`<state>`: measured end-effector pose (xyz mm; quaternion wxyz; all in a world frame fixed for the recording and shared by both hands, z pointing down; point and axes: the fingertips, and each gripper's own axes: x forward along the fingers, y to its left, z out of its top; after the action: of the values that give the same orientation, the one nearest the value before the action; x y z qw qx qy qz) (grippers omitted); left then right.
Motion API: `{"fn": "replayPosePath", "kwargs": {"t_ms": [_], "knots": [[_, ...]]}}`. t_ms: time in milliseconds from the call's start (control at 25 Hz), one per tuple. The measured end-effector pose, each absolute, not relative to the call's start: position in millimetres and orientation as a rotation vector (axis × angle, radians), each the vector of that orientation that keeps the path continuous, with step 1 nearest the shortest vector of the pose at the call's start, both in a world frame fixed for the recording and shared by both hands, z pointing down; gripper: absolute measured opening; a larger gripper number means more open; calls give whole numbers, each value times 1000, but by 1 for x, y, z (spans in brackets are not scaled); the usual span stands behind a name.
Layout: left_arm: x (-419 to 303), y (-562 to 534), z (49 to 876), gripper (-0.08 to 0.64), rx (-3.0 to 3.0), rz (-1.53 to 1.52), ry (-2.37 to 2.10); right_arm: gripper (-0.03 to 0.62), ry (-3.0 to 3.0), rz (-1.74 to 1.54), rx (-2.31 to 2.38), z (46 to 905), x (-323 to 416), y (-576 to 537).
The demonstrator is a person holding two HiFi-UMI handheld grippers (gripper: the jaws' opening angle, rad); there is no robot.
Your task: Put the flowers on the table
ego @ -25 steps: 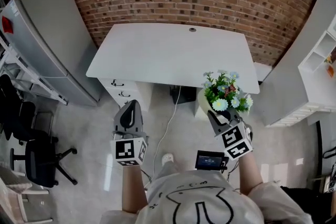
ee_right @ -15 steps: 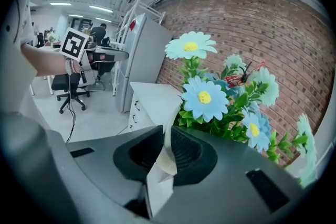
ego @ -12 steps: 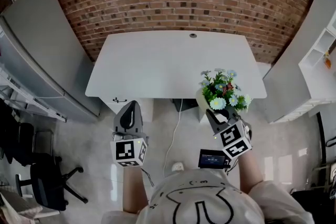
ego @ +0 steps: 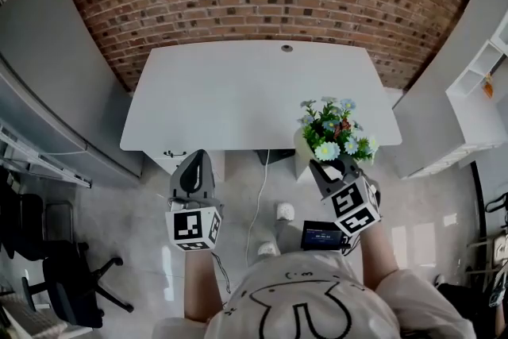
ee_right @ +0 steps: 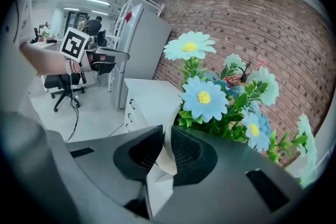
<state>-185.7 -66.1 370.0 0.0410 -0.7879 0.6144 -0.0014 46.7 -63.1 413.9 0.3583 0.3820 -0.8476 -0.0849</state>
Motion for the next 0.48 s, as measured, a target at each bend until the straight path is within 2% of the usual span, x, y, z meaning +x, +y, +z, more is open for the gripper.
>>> {"fn": "replayPosePath", "kwargs": {"t_ms": [480], "knots": [[-193,-102,381,12,-2378,-11,1935,49,-2207,-243,920,426,34,-107]]}}
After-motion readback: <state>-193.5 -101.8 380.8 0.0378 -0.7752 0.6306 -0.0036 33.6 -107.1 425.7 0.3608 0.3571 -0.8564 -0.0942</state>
